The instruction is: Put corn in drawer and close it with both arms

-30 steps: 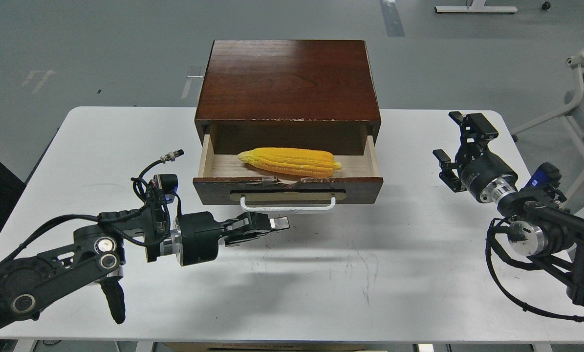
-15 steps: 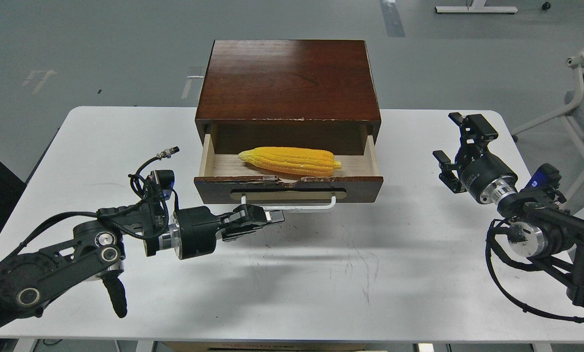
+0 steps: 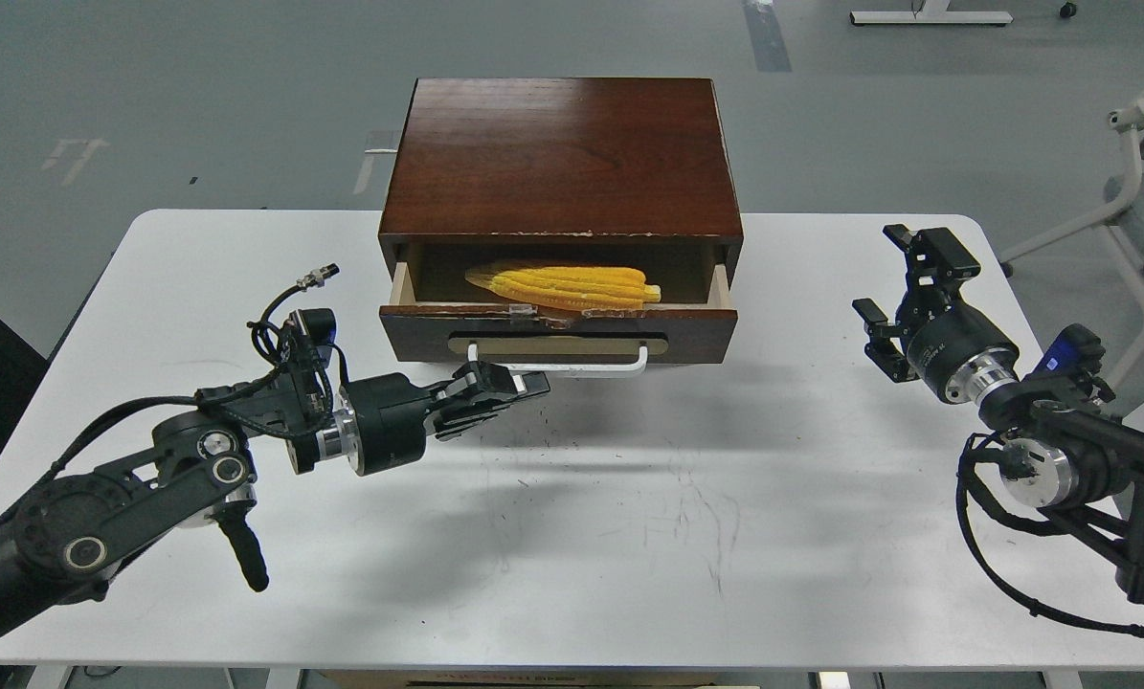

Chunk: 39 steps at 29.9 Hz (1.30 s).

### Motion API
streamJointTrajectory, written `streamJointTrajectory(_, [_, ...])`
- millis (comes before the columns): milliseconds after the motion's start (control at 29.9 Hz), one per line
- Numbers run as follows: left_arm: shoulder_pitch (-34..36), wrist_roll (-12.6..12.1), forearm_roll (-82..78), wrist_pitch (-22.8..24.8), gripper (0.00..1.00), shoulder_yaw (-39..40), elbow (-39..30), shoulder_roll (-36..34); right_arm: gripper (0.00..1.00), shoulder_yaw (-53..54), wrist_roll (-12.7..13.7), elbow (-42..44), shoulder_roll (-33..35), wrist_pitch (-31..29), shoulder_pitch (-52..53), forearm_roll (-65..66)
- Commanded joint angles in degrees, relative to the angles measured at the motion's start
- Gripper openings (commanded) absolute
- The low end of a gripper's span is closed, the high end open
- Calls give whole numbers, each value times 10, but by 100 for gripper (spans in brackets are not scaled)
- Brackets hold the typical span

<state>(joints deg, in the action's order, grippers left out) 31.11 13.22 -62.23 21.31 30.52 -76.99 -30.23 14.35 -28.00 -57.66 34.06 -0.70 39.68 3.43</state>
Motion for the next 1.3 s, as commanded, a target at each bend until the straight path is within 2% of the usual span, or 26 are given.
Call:
streamJointTrajectory(0, [10,0,0,1,0,2,18,14,100,1,0,-1,4,0,-4,0])
streamJointTrajectory(568, [36,-3,0,-23,0,9,77,47,100,1,0,-2,7,0,-15,0])
streamJointTrajectory(669, [35,-19,1,-31,0,16,79,47,100,0,0,-2,7,0,-16,0])
streamJointTrajectory(1270, [34,-34,0,-68,0,28,84,48,100,1,0,-3,7,0,-19,0])
